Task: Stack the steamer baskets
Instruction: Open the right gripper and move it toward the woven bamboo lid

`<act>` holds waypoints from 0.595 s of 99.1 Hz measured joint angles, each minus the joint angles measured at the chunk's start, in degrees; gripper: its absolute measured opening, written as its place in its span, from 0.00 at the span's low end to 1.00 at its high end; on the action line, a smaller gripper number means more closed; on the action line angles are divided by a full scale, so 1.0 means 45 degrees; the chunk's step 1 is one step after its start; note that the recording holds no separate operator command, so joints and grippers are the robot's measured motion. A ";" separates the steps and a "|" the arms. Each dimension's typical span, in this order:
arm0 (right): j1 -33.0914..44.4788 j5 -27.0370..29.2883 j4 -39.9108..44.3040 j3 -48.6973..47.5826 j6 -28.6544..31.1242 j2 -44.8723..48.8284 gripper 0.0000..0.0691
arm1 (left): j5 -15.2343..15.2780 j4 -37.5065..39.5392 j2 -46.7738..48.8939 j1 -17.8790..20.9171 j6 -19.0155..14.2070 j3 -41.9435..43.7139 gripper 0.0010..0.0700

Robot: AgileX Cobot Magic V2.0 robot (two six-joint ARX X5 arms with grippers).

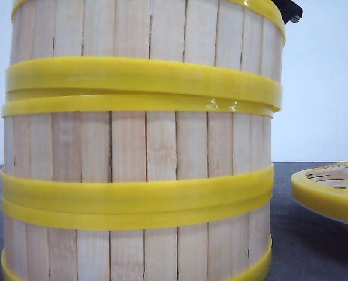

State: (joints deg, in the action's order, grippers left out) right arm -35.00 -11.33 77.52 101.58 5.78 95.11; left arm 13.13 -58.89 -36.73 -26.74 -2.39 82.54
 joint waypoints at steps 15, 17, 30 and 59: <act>0.0257 0.0573 0.0000 0.2220 -0.0219 -0.0073 0.38 | 0.0000 0.0000 0.0000 0.0000 0.0000 0.0000 0.96; 0.0316 0.0806 0.0000 0.2467 -0.0253 -0.0146 0.38 | 0.0000 0.0000 0.0000 0.0000 0.0000 0.0000 0.96; 0.0869 0.2686 -0.0005 0.2579 -0.0335 -0.1457 0.38 | 0.0000 0.0005 0.0000 0.0000 0.0000 0.0000 0.96; 0.3094 0.3774 0.0000 -0.3988 -0.0340 -0.6892 0.37 | 0.0000 0.0627 0.0000 0.0000 0.0000 -0.0058 0.96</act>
State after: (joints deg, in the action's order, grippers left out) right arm -21.08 5.65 77.52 83.64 4.25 64.10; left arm 13.13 -56.07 -36.73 -26.74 -2.39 82.28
